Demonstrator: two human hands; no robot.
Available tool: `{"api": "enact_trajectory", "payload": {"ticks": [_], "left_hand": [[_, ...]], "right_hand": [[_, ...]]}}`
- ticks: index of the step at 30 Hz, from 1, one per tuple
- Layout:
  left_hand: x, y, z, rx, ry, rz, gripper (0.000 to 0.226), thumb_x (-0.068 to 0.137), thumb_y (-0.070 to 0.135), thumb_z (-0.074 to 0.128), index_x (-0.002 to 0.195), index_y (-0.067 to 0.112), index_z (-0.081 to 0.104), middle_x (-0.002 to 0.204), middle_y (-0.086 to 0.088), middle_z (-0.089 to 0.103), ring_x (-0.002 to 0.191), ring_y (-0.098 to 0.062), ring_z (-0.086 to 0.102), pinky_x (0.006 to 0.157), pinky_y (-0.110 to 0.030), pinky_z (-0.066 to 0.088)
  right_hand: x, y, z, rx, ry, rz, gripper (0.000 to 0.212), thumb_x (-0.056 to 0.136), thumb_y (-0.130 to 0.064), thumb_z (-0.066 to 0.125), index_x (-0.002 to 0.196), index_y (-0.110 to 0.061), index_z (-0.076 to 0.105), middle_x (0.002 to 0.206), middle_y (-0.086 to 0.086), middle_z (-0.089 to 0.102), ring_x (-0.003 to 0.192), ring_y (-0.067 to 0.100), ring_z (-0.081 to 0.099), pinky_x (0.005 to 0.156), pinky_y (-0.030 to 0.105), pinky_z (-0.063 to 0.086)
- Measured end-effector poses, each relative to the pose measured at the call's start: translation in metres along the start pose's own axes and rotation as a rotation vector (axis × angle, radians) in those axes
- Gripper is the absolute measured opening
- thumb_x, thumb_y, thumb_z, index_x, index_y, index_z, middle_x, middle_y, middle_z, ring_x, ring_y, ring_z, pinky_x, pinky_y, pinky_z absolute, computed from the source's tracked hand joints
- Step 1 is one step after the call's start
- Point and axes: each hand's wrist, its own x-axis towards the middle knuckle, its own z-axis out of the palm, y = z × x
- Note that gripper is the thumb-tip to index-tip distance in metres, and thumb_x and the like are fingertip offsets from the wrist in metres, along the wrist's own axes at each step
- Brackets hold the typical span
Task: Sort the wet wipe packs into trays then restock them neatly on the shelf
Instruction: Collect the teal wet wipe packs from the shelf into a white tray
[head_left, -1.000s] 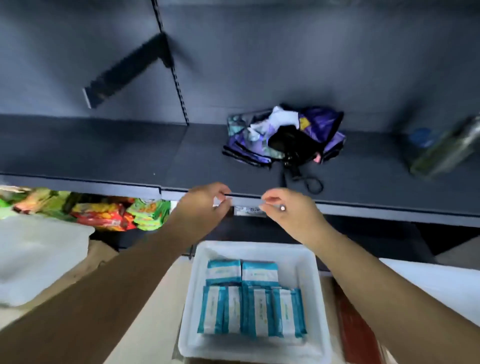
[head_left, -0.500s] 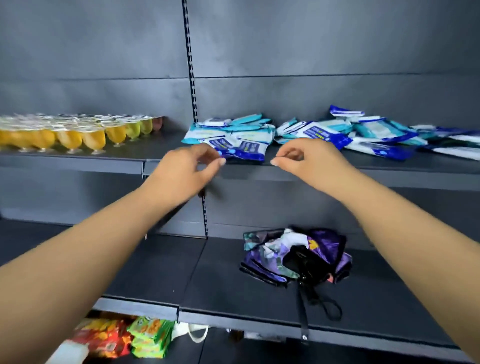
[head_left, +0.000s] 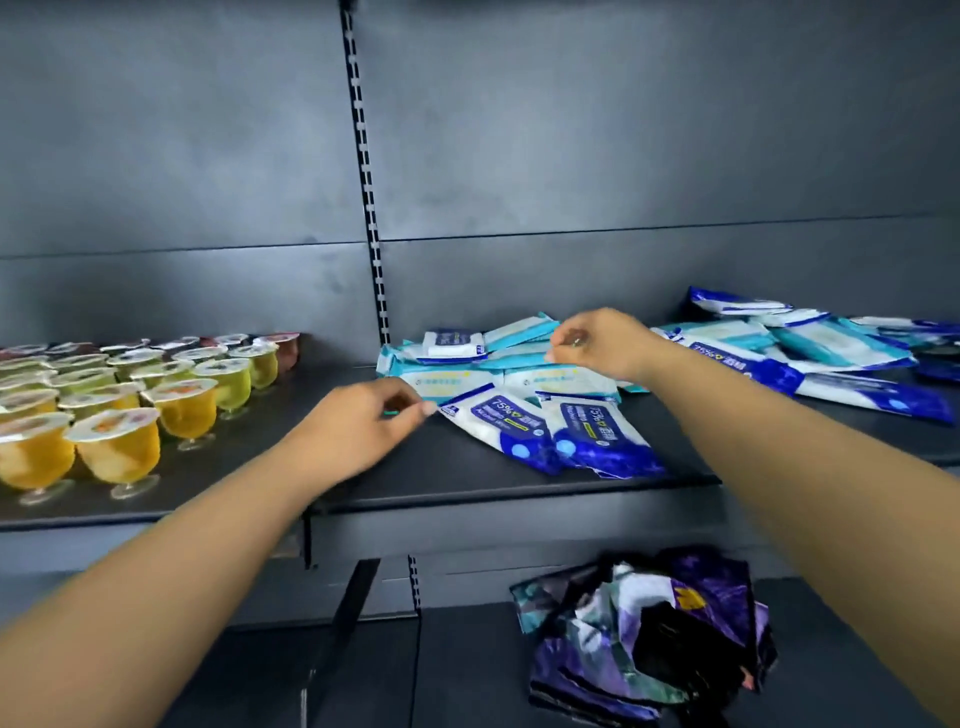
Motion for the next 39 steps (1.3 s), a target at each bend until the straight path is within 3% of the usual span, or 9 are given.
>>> {"api": "enact_trajectory", "payload": {"ticks": [6,14,19,22,24,27,29,35,39], "left_hand": [[0.052,-0.034,-0.002,-0.041,-0.037,0.005,0.023,0.09,0.039,0.053,0.095,0.019,0.064,0.096,-0.002,0.066,0.088,-0.018,0.057,0.075,-0.024,0.039],[0.114,-0.052,0.03,-0.137,-0.136,-0.412,0.071,0.086,0.056,0.051,0.131,0.001,0.045,0.134,-0.017,0.05,0.12,-0.031,0.049,0.093,-0.032,0.039],[0.115,-0.052,0.035,-0.167,-0.169,-0.445,0.077,0.076,0.051,0.068,0.129,0.0,0.047,0.131,-0.016,0.052,0.117,-0.03,0.052,0.094,-0.032,0.042],[0.111,-0.052,0.034,-0.329,-0.132,-0.473,0.066,0.071,0.037,0.078,0.12,-0.001,0.056,0.122,-0.013,0.059,0.106,-0.027,0.058,0.084,-0.028,0.043],[0.106,-0.052,0.031,-0.507,-0.098,-0.496,0.052,0.071,0.02,0.08,0.113,-0.003,0.06,0.115,-0.016,0.063,0.092,-0.023,0.059,0.077,-0.027,0.043],[0.095,-0.05,0.018,-0.802,-0.112,-0.518,0.039,0.075,-0.001,0.072,0.111,-0.006,0.06,0.095,-0.016,0.068,0.071,-0.017,0.063,0.062,-0.024,0.051],[0.086,-0.05,0.009,-0.957,-0.108,-0.526,0.033,0.079,-0.006,0.066,0.111,-0.006,0.059,0.074,-0.01,0.068,0.053,-0.014,0.065,0.051,-0.023,0.053],[0.066,-0.045,-0.016,-1.136,0.015,-0.512,0.016,0.087,-0.008,0.054,0.102,-0.003,0.058,0.095,-0.017,0.065,0.053,-0.018,0.065,0.05,-0.033,0.056],[0.05,-0.04,-0.027,-1.219,0.129,-0.484,0.025,0.087,-0.005,0.055,0.11,0.001,0.056,0.104,-0.016,0.064,0.058,-0.018,0.067,0.049,-0.031,0.054]], "right_hand": [[0.047,0.003,0.038,-0.165,-0.108,0.101,0.061,0.088,-0.037,0.06,0.141,-0.017,0.038,0.147,0.004,0.039,0.133,0.022,0.037,0.106,0.026,0.027],[0.053,0.026,0.043,-0.159,0.142,0.082,0.043,0.088,-0.041,0.058,0.122,-0.015,0.062,0.125,0.006,0.062,0.117,0.021,0.054,0.097,0.027,0.04],[0.04,0.014,0.027,0.799,0.472,0.188,0.024,0.09,-0.025,0.059,0.079,-0.004,0.065,0.083,0.008,0.063,0.077,0.021,0.063,0.058,0.019,0.055],[0.035,0.006,0.019,1.1,0.538,0.267,0.027,0.09,-0.027,0.058,0.071,-0.008,0.058,0.08,0.005,0.059,0.073,0.016,0.061,0.054,0.022,0.057],[0.029,0.005,0.01,0.944,0.497,0.231,0.022,0.088,-0.027,0.06,0.077,-0.009,0.063,0.082,0.008,0.059,0.075,0.017,0.059,0.06,0.022,0.056],[0.013,0.014,0.007,0.045,0.352,0.19,0.027,0.087,-0.039,0.06,0.093,-0.015,0.071,0.079,0.012,0.062,0.077,0.023,0.055,0.061,0.028,0.039],[0.001,0.018,0.017,-0.336,0.18,0.156,0.039,0.089,-0.047,0.054,0.108,-0.016,0.068,0.101,0.011,0.067,0.095,0.027,0.059,0.07,0.029,0.04],[0.01,0.01,0.013,-0.304,-0.1,0.278,0.067,0.086,-0.056,0.053,0.141,-0.022,0.037,0.149,0.004,0.035,0.133,0.024,0.036,0.106,0.034,0.031],[0.017,0.003,0.01,-0.245,-0.217,0.344,0.082,0.082,-0.047,0.063,0.145,-0.012,0.027,0.152,0.009,0.025,0.139,0.024,0.027,0.109,0.03,0.025]]}}
